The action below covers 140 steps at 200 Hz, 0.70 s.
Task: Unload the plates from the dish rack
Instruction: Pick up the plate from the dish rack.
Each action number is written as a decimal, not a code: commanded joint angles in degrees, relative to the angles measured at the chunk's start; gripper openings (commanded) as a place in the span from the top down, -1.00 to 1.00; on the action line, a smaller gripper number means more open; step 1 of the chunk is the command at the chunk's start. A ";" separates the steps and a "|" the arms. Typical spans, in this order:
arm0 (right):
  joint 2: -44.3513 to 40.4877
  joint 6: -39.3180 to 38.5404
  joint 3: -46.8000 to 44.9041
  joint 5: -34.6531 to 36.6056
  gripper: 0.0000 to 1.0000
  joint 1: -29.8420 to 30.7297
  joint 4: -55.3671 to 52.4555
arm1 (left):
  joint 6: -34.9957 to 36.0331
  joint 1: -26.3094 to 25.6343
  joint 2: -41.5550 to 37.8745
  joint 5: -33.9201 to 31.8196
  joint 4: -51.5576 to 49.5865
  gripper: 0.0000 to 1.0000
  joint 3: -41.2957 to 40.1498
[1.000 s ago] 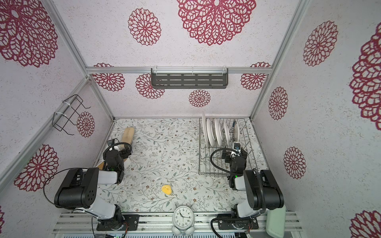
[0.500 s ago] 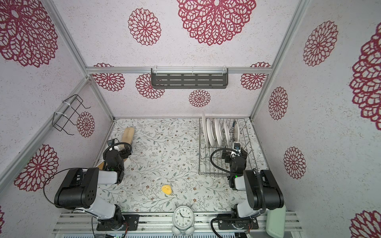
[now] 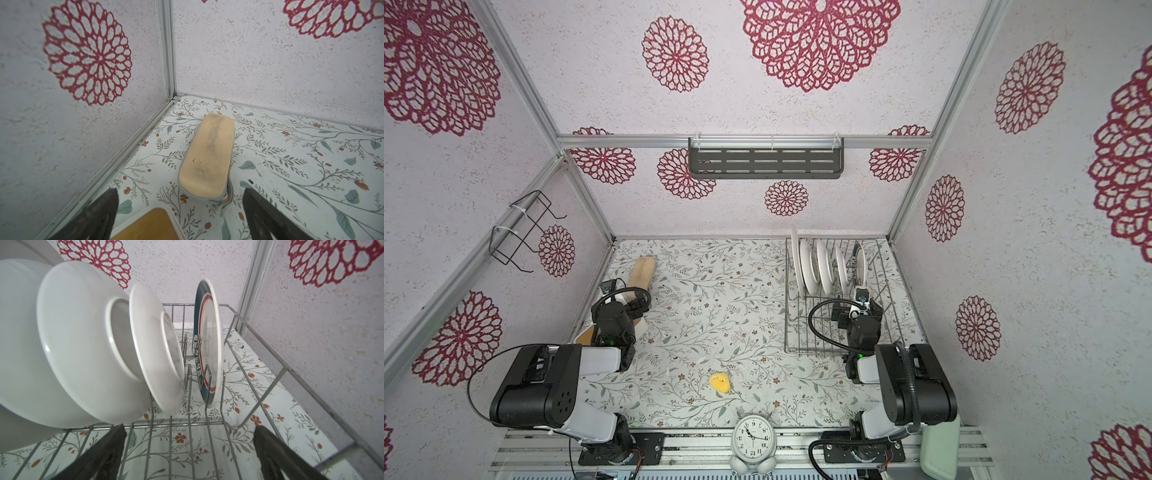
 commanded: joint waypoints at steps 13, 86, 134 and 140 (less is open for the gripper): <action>-5.25 0.62 0.67 1.95 -0.98 0.00 -5.31 | 6.44 -5.48 -4.74 -6.70 -5.51 -0.95 2.51; -18.98 0.45 5.00 2.50 -0.98 4.17 -19.73 | 6.27 -13.88 -6.94 -10.15 -26.04 -0.95 15.78; -24.52 7.02 20.03 11.85 -0.98 9.44 -49.85 | -4.91 -15.25 -10.49 -0.32 -43.51 -0.95 21.20; -24.76 8.62 22.06 12.46 -0.98 9.86 -53.97 | -6.29 -15.32 -10.69 0.61 -45.11 -0.95 21.39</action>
